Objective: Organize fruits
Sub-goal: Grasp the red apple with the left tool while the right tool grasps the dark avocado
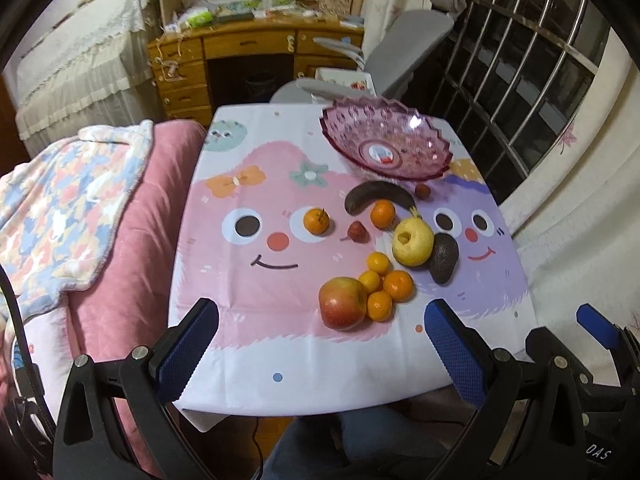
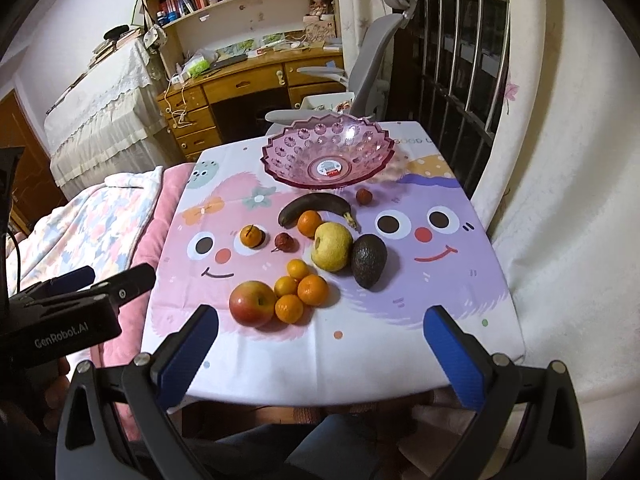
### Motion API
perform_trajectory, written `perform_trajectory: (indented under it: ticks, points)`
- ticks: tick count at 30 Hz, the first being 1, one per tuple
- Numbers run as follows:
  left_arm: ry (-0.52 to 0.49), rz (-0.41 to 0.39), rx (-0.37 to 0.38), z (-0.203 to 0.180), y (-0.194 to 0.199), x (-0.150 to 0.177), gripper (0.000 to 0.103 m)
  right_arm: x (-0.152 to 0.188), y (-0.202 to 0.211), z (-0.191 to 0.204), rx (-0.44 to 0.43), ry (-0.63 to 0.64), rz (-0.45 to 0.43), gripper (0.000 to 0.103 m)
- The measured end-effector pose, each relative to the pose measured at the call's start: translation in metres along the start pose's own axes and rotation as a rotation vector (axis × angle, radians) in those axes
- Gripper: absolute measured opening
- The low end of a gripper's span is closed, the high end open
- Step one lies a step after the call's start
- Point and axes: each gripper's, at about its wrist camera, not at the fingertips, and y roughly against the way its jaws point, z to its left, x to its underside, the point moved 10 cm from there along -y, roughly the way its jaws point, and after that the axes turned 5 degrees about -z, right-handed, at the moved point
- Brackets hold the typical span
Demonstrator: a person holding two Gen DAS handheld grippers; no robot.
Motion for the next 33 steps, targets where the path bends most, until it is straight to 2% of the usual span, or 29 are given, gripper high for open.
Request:
perform_trajectory:
  ticks: [5,13,17,22,28,33]
  points:
    - [0.005,0.08,0.044,0.002,-0.035,0.01,0.102,0.001,-0.016,0.0,0.028,-0.024,-0.022,0.103]
    - [0.064,0.228,0.05,0.007,-0.099,0.034,0.102,-0.006,-0.054,-0.017,0.074,-0.028,-0.031,0.099]
    - [0.098,0.291,0.046,0.006,-0.131,0.047,0.102,-0.003,-0.082,-0.032,0.096,-0.037,-0.014,0.097]
    - [0.159,0.351,0.053,0.004,-0.165,0.061,0.101,0.01,-0.129,-0.054,0.121,-0.018,0.045,0.088]
    - [0.191,0.354,0.089,-0.007,-0.188,0.074,0.1,0.025,-0.184,-0.074,0.131,0.022,0.1,0.08]
    - [0.233,0.356,0.118,-0.011,-0.203,0.079,0.094,0.034,-0.216,-0.081,0.113,0.054,0.122,0.073]
